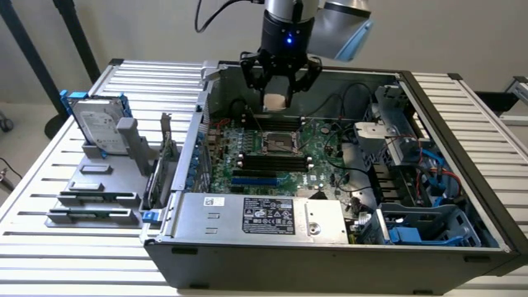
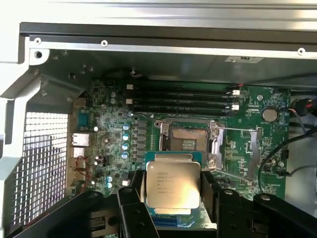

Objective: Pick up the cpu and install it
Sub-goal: 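Pick up the cpu and move it towards the insertion slot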

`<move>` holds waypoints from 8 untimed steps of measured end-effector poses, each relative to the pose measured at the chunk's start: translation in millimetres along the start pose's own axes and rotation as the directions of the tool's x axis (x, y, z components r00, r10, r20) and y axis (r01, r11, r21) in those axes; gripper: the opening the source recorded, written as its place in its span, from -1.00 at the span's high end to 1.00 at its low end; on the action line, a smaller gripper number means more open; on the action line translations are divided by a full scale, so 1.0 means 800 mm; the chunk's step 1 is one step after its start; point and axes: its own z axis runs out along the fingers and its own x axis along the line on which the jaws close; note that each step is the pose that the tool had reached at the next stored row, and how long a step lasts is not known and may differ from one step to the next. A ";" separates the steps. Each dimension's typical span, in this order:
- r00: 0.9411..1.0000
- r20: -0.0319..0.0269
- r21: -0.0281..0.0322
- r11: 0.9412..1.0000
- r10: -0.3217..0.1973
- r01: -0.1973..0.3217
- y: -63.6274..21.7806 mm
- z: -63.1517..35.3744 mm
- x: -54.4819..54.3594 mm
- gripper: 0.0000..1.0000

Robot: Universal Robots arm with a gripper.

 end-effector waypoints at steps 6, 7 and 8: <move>1.000 0.000 0.000 1.000 0.000 0.000 0.009 0.014 -0.019 -0.09; 1.000 0.000 0.000 1.000 0.000 0.000 0.010 0.016 -0.020 -0.09; 1.000 0.000 0.000 1.000 0.000 0.000 0.011 0.018 -0.022 -0.09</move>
